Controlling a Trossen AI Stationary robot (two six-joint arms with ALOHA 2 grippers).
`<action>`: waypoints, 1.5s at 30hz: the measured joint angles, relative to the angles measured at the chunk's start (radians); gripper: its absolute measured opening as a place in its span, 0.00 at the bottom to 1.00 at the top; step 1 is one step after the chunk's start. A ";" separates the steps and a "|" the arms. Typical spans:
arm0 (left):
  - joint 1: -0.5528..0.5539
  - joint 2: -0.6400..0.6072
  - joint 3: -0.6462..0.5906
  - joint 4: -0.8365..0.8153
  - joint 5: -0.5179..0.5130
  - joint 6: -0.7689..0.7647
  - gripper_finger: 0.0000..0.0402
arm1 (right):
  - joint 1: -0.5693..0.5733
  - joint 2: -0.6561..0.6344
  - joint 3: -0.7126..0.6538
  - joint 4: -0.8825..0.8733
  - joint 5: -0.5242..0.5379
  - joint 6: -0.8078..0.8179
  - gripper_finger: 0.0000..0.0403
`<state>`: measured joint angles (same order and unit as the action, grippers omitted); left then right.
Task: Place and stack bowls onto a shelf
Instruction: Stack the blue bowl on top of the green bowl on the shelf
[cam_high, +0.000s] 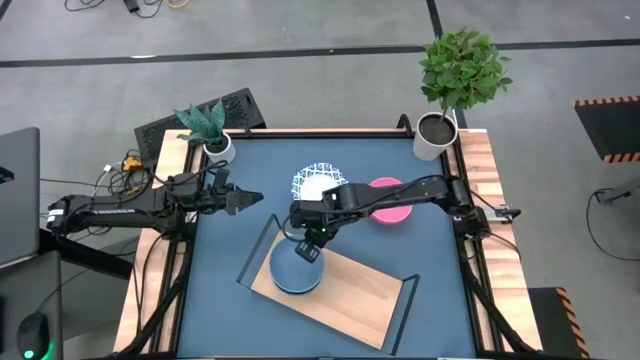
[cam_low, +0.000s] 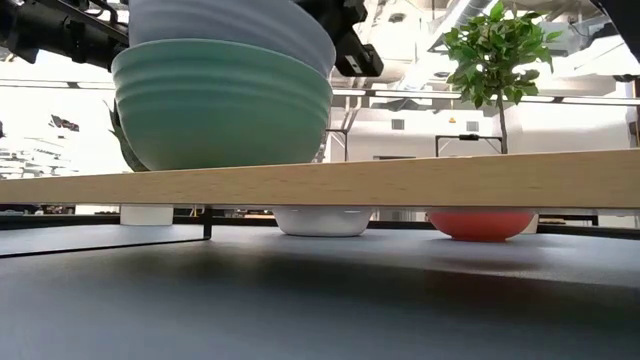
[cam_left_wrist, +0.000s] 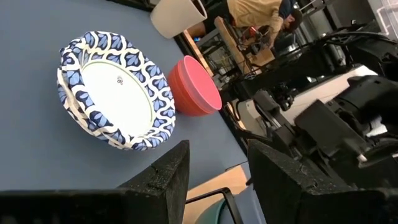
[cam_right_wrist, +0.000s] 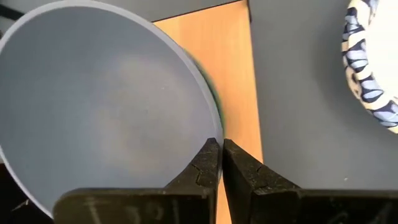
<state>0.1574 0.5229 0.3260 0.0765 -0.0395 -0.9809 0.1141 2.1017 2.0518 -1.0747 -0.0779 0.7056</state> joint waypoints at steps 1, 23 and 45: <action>0.000 0.000 0.000 0.000 0.000 0.000 0.37 | -0.001 0.000 0.000 -0.001 -0.002 -0.003 0.09; 0.000 0.000 0.000 -0.021 0.002 0.001 0.37 | -0.013 -0.020 0.000 0.015 -0.059 -0.024 0.39; 0.000 0.000 0.000 -0.041 0.004 0.000 0.37 | -0.053 -0.031 -0.001 0.067 -0.129 -0.086 0.09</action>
<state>0.1574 0.5232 0.3260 0.0353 -0.0353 -0.9811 0.0615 2.0705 2.0510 -1.0072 -0.2068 0.6197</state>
